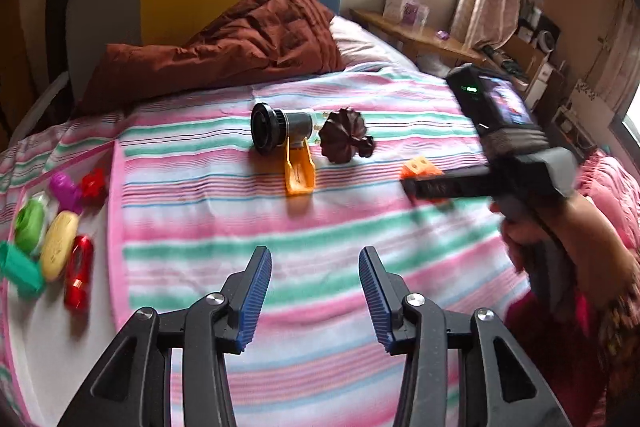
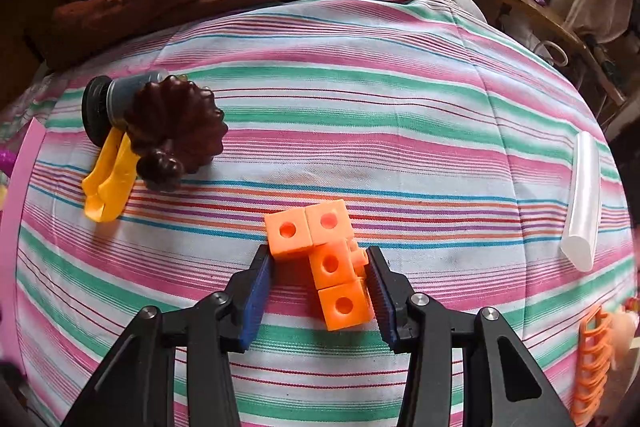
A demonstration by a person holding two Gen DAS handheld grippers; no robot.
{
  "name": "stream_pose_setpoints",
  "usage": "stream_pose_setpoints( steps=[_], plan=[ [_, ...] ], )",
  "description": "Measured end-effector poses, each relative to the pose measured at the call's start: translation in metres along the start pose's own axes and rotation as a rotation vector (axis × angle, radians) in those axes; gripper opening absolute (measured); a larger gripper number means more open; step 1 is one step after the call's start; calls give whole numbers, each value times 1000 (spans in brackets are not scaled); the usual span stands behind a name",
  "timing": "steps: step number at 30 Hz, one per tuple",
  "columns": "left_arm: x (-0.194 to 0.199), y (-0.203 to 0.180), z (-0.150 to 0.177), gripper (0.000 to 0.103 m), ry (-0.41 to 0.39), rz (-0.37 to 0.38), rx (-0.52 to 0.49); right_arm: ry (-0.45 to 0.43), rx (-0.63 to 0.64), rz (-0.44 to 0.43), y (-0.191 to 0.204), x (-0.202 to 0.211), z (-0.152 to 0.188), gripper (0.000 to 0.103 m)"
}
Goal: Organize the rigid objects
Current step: 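Grasp the yellow-orange scoop piece with the left tool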
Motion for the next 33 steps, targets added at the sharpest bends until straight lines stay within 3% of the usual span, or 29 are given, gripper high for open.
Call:
stream_pose_setpoints(
  steps=[5, 14, 22, 28, 33],
  plan=[
    [-50, 6, -17, 46, 90, -5, 42, 10, -25, -26, -3, 0, 0, 47],
    [-103, 3, -42, 46, 131, -34, 34, 17, -39, -41, -4, 1, 1, 47],
    [-120, 24, -54, 46, 53, -111, 62, 20, -51, -54, -8, -2, -2, 47],
    [-116, 33, -52, 26, -11, -71, 28, 22, -52, -55, -9, -2, -2, 47],
    [-108, 26, -43, 26, -27, -78, -19, 22, -53, -55, -9, -2, -2, 47]
  ],
)
Point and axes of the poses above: each gripper's, at about its wrist camera, not at the fingertips, and x roughly against the way its jaws point, y to its left, z to its underside, the point moved 9 cm from there along -x, roughly the way its jaws point
